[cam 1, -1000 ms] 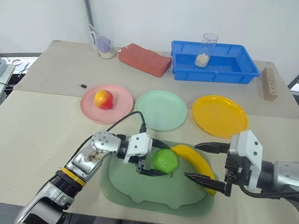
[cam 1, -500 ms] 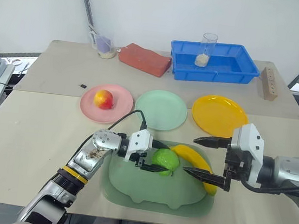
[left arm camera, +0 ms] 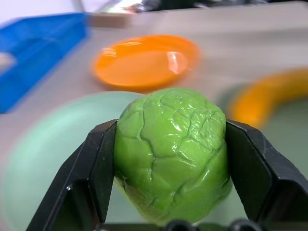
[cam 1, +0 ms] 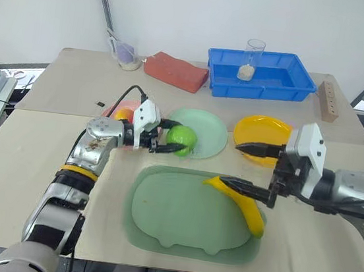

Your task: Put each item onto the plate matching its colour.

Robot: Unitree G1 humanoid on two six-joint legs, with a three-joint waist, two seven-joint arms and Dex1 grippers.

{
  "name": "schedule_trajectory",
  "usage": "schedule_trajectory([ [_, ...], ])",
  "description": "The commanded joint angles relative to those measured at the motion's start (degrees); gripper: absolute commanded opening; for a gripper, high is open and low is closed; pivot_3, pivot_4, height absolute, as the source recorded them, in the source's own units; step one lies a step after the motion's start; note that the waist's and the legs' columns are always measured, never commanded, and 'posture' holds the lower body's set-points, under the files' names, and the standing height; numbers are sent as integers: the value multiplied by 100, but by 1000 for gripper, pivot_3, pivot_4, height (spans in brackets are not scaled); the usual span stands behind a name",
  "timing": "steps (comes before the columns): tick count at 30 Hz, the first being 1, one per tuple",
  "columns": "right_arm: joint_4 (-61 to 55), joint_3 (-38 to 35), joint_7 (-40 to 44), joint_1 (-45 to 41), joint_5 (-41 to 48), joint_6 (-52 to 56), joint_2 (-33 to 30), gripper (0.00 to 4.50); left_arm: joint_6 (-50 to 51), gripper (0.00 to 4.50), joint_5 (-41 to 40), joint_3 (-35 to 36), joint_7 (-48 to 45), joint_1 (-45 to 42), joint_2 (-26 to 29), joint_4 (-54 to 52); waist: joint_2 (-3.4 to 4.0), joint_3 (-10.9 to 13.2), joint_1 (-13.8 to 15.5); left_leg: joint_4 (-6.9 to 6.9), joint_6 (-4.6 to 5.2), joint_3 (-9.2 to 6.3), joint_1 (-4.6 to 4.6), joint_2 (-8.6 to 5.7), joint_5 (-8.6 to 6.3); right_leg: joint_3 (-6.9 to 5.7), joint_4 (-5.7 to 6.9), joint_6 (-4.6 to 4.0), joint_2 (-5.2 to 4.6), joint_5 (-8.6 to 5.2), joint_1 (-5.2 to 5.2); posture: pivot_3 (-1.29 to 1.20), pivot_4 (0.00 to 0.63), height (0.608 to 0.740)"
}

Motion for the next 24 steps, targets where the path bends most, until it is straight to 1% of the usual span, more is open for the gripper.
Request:
schedule_trajectory([
  [1, 85, 318, -564, -606, -349, 182, 165, 4500, -631, 2907, 302, 121, 684, -511, -415, 849, 0, 0, 7, -4, 5, -1, -5, 0, 3, 0, -3, 12, 1, 7, -3, 0, 150, 740],
  [4, 170, 521, -962, -918, -465, 485, 375, 4500, -968, 2907, 581, 123, 1124, -770, -687, 1602, 1, -1, 4, -7, 18, -2, -3, -1, 11, 0, -2, 42, 3, 23, -2, 0, 150, 740],
  [7, 178, 595, -1238, -1129, -526, 718, 540, 4500, -1185, 2907, 841, 109, 1554, -929, -878, 2241, 8, -5, -25, -11, 20, -6, -8, -1, 13, 7, 5, 46, 9, 25, 9, 0, 150, 740],
  [10, 117, 573, -1289, -1119, -566, 806, 533, 4500, -1289, 2907, 872, 173, 1560, -977, -961, 2547, 9, -6, -18, -14, 24, -17, -12, 1, 15, 7, 13, 50, 19, 24, 5, 0, 150, 740],
  [12, 81, 516, -1289, -1039, -575, 844, 504, 4500, -1347, 3871, 815, 233, 1393, -966, -989, 2606, 9, -6, -16, -17, 24, -18, -11, 2, 15, 7, 14, 51, 20, 23, 4, 0, 150, 740],
  [13, 54, 500, -1262, -982, -589, 847, 470, 4500, -1362, 4181, 774, 270, 1289, -959, -990, 2600, 9, -6, -14, -17, 23, -17, -11, 2, 15, 7, 14, 51, 20, 23, 4, 0, 150, 740],
  [14, 32, 500, -1224, -928, -611, 840, 428, 4500, -1360, 4408, 717, 325, 1181, -958, -992, 2576, 9, -6, -13, -17, 23, -16, -11, 2, 14, 7, 13, 51, 19, 23, 4, 0, 150, 740],
  [17, -19, 429, -1220, -740, -594, 877, 378, 4500, -1276, 4408, 534, 513, 922, -972, -957, 2370, 8, -5, -9, -15, 21, -15, -4, 2, 13, 2, 10, 51, 17, 24, -4, 0, 150, 740],
  [20, 1, 346, -1115, -449, -635, 826, 228, 4500, -1173, 4408, 431, 576, 547, -899, -804, 1972, 8, -5, -9, -14, 20, -13, -7, 2, 13, 2, 9, 48, 14, 25, -4, 0, 150, 740],
  [22, 32, 301, -974, -201, -691, 802, 32, 4500, -998, 4408, 340, 603, 310, -757, -627, 1471, 9, -6, -10, -13, 20, -13, -8, 2, 13, 2, 10, 48, 14, 26, -2, 0, 150, 740],
  [24, 18, 237, -809, 70, -732, 770, -190, 4500, -733, 4408, 210, 552, -35, -499, -384, 688, 14, -9, -22, -14, 21, -12, -8, 2, 14, 3, 12, 48, 14, 26, 5, 0, 150, 740],
])
